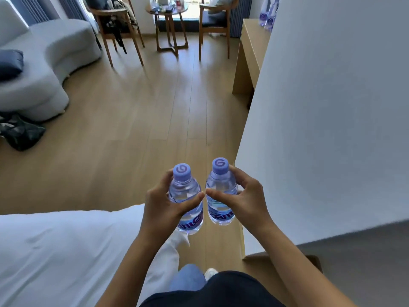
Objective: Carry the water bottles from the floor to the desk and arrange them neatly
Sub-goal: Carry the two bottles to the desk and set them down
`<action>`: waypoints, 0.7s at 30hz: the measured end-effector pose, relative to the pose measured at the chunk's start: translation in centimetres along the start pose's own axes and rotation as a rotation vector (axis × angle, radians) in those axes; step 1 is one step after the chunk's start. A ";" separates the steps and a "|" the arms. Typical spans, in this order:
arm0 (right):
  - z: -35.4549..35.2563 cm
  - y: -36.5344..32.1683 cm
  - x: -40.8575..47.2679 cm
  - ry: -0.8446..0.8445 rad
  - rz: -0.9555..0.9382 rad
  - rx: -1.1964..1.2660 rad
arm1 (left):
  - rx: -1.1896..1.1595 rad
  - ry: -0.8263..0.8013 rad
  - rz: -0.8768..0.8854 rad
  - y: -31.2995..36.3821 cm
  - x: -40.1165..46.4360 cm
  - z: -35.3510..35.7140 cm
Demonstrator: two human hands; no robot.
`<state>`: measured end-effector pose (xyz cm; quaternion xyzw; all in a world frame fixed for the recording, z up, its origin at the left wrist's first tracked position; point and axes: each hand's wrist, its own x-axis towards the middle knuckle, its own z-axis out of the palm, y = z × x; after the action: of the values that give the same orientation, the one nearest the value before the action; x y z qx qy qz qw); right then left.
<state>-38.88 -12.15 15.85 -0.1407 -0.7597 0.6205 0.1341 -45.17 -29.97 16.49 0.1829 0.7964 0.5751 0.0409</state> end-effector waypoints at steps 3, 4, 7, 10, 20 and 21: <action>0.4 0.1 6.4 0.022 -0.010 -0.005 | 0.003 0.006 -0.002 -0.9 6.4 0.2; 0.6 0.3 8.5 0.030 -0.008 -0.004 | 0.005 0.005 0.001 -1.3 8.6 0.2; 1.4 0.8 14.8 0.054 0.008 0.007 | 0.010 -0.005 0.001 -2.5 15.2 0.3; 2.5 1.1 21.4 0.084 0.024 0.016 | 0.000 -0.037 0.007 -4.0 22.5 0.2; 4.5 0.1 43.0 0.195 0.095 0.023 | 0.055 -0.164 0.074 -6.7 46.2 0.0; 4.4 0.1 44.9 0.206 0.102 0.024 | 0.053 -0.169 0.074 -6.9 48.3 0.2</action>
<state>-81.99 0.97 16.19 -0.2407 -0.7264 0.6177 0.1811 -91.69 -15.33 17.01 0.2613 0.7976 0.5375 0.0818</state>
